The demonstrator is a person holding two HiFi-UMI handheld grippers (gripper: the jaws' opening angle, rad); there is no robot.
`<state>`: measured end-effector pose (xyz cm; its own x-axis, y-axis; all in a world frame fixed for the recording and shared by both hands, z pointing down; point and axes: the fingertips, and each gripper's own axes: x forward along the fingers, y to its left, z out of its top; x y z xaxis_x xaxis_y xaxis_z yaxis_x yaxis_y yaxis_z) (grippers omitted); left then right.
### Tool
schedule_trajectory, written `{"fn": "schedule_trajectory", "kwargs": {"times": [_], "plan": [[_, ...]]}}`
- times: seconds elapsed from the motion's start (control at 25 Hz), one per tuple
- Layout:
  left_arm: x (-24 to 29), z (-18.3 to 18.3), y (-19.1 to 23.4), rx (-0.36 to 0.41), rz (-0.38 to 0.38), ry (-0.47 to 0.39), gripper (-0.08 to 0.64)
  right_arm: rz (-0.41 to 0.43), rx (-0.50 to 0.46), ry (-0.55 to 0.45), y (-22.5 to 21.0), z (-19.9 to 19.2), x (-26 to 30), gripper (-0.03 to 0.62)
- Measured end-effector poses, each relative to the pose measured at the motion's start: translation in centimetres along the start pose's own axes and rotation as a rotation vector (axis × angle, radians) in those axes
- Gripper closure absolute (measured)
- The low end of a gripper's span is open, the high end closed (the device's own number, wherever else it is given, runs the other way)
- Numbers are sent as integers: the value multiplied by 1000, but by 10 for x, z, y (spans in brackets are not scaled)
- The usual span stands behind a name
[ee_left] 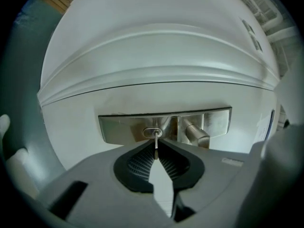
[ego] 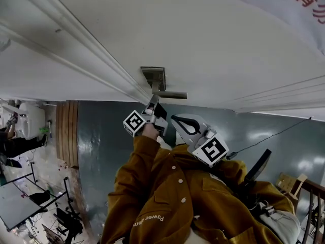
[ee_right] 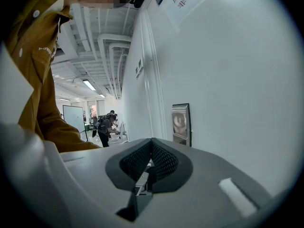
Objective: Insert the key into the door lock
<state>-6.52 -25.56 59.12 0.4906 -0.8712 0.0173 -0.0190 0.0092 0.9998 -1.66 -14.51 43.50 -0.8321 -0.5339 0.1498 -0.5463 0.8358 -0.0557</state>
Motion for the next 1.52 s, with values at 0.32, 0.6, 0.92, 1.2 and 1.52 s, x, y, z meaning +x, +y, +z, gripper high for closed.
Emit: {"fn": "schedule_trajectory", "kwargs": {"times": [0.32,0.6,0.92,1.2,1.52], "plan": [[-5,-1,3,98,20,41,489,-3,36,-4,4,2,0,586],[-49,10,-30,678,199,96,529,-22,78,56,5,-6,1,586],[-96,-38,-138,1281,135,183,561,-31,89,39,8,-4,5,588],[-117,-72,-147,1248,110,228,560,-46,71,52,5,-3,9,588],[-122,-72,-153,1236,85,219,560,-44,45,59,11,1,11,589]]}}
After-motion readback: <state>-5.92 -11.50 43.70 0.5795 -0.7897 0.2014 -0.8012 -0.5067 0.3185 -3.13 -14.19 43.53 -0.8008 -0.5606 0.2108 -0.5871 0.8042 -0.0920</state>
